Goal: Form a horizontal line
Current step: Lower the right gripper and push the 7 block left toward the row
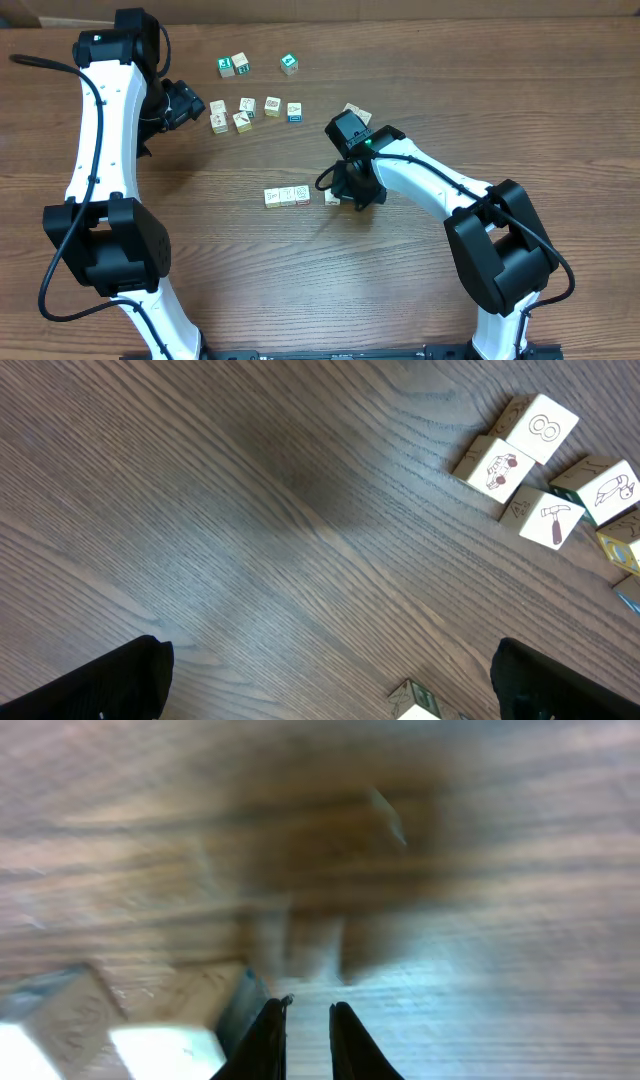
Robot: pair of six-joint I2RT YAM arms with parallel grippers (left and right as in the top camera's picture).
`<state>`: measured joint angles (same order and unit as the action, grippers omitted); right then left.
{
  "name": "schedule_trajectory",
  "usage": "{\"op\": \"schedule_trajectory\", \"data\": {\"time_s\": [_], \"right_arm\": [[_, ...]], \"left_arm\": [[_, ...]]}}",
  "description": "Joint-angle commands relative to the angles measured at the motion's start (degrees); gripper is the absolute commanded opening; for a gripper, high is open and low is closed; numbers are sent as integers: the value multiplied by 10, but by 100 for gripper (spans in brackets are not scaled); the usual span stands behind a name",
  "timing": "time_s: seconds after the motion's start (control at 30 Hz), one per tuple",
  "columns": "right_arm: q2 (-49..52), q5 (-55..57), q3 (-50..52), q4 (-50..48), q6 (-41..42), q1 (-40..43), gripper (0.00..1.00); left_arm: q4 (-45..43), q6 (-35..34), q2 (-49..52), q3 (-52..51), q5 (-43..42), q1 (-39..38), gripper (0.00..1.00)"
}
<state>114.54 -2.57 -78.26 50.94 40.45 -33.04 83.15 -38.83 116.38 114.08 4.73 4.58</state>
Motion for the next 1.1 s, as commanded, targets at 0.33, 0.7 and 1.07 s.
{"op": "schedule_trajectory", "data": {"time_s": [0.33,0.7,1.07], "right_arm": [[-13,-36,34,29,3,-5,11],[-13,-37,52,-21,3,-18,11],[-13,-35,52,-42,1,-18,10]], "left_arm": [[1,2,5,-3,2,-5,100],[1,2,5,-3,2,-5,100],[1,2,5,-3,2,-5,100]]}}
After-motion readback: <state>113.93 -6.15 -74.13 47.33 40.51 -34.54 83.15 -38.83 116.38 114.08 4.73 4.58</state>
